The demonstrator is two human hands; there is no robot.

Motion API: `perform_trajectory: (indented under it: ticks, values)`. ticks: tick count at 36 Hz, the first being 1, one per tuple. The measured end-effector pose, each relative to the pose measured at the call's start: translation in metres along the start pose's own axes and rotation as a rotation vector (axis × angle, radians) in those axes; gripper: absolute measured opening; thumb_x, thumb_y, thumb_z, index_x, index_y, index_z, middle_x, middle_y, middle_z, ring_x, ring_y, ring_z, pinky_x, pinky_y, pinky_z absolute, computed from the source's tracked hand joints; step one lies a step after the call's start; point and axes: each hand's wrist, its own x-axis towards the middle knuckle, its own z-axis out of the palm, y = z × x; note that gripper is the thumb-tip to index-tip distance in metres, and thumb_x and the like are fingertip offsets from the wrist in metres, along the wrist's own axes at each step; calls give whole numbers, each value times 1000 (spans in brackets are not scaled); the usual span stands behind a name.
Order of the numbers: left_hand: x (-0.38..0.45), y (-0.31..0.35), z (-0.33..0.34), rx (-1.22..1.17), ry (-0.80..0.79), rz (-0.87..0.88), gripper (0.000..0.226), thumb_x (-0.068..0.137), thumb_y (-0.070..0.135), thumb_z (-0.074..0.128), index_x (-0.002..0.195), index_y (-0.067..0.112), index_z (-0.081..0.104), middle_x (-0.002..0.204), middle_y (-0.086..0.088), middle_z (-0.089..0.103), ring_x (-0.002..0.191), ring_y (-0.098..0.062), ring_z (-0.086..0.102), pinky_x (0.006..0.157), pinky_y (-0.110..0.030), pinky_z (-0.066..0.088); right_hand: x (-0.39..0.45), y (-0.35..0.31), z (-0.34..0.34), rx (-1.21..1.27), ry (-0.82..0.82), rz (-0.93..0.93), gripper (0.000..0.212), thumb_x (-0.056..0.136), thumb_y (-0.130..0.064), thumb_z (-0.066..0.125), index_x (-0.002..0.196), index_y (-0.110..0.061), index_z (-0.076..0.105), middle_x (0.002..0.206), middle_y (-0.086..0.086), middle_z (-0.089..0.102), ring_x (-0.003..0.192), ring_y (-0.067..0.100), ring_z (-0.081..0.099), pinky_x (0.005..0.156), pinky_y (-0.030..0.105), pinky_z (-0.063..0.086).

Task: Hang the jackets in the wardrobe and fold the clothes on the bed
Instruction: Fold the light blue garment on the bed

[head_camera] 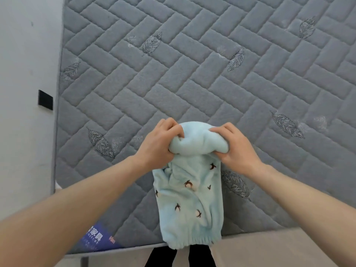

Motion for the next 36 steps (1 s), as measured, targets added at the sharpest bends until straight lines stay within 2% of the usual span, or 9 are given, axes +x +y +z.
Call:
perform_trajectory:
  ticks: [6,12,15,19,23,28,31,34,36]
  values:
    - [-42,18,23,125,-123,146,41,57,-11,65,91,12,61,96,-4,53,85,-22,42,64,-32,38,-59,-2,19,-35,-10,-28,58,69,2,76,113,-28,52,110,-8,46,101,16,46,77,33,44]
    - [-92,29,54,93,-297,209,31,65,3,44,89,14,62,93,-4,56,81,-24,48,67,-24,25,-127,-2,49,-49,-174,6,47,65,-4,72,102,-23,50,107,-9,42,100,17,45,84,30,44]
    - [-113,29,74,94,-327,203,35,62,-2,54,90,18,59,94,-2,54,84,-21,44,69,-24,27,-153,-2,67,-36,-176,72,39,62,-8,66,96,-21,51,104,-8,44,97,17,45,85,29,43]
    - [-138,28,97,87,-393,148,40,60,-2,62,92,22,57,99,2,53,88,-21,48,71,-32,46,-179,-5,88,-35,-174,188,39,56,-12,62,92,-24,51,100,-9,46,92,15,44,80,26,37]
    - [-157,26,113,125,-539,92,37,67,6,64,97,27,58,108,6,55,100,-19,52,79,-29,44,-205,-8,113,-52,-205,258,35,57,-12,67,88,-25,54,96,-10,47,87,16,47,80,28,36]
    - [-172,26,127,119,-727,-76,37,75,11,58,109,25,59,130,9,52,126,-19,43,104,-29,34,-223,-11,139,30,-212,485,34,63,-12,67,93,-24,59,109,-14,51,107,15,50,96,34,42]
    - [-173,31,129,43,-812,-218,34,78,29,64,111,26,59,135,11,47,131,-15,35,111,-29,32,-222,-17,146,107,-201,608,29,66,-17,68,93,-24,60,114,-14,53,117,17,50,102,35,41]
    - [-154,45,117,-75,-929,-392,36,73,47,71,104,31,62,126,15,52,123,-10,42,101,-26,42,-221,-24,149,110,-129,716,27,69,-26,77,88,-28,59,112,-17,54,130,16,44,110,40,33]
    - [-131,57,102,-131,-872,-457,32,68,58,69,89,34,64,96,22,62,94,0,58,76,-20,46,-221,-29,151,147,-45,775,27,72,-29,82,86,-27,60,112,-19,56,137,17,39,113,40,30]
